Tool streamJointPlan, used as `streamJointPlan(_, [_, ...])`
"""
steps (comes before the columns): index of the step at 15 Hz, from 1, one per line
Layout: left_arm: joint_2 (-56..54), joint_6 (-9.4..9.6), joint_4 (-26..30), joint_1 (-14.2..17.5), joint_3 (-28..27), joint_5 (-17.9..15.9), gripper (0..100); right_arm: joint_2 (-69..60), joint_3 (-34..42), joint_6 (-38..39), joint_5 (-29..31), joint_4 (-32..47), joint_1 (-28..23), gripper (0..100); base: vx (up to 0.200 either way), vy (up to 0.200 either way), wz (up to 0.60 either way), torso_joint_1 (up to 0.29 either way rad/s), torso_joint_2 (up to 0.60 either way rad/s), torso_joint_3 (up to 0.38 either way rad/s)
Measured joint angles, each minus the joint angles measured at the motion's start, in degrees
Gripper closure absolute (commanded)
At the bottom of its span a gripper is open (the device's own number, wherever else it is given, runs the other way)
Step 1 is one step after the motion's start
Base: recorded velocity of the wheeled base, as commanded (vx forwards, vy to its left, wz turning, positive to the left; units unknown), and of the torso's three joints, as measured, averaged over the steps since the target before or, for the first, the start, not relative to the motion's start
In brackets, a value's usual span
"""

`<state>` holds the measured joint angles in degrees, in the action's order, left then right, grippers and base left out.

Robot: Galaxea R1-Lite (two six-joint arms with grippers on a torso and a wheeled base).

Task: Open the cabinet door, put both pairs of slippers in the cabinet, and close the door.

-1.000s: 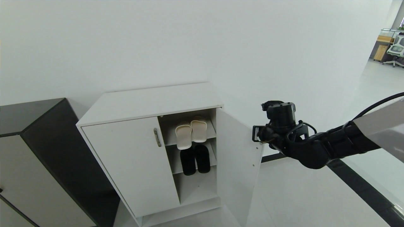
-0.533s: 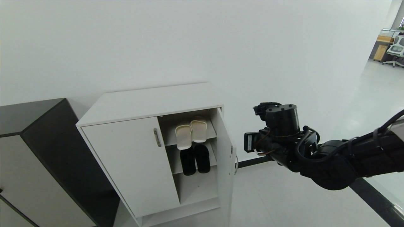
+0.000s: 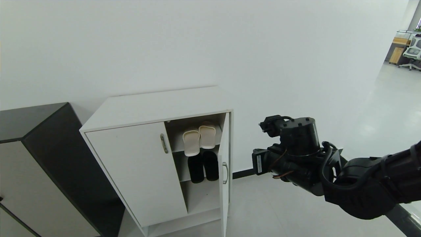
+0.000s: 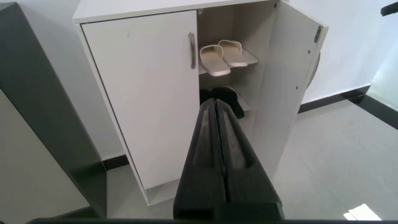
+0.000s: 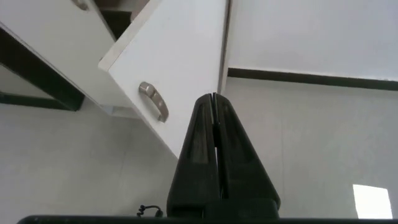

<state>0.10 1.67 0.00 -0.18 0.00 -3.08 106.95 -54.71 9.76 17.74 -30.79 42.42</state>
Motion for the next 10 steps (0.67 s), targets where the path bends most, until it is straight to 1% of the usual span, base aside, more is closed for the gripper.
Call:
streamJointPlan(1, [0.0, -0.01, 0.0, 0.0, 0.0, 0.0, 100, -0.3, 0.6, -0.4, -0.1, -0.4, 0.2, 100, 0.000, 0.000, 0.00, 0.000, 0.00, 0.000])
streamJointPlan(7, [0.0, 0.00, 0.0, 0.0, 0.0, 0.0, 100, -1.0, 1.6, -0.8, -0.1, -0.6, 0.4, 100, 0.000, 0.000, 0.60, 0.002, 0.00, 0.003])
streamJointPlan(10, [0.0, -0.01, 0.0, 0.1, 0.0, 0.0, 100, -1.0, 1.7, -1.1, -0.1, -0.7, 0.0, 100, 0.000, 0.000, 0.00, 0.000, 0.00, 0.000])
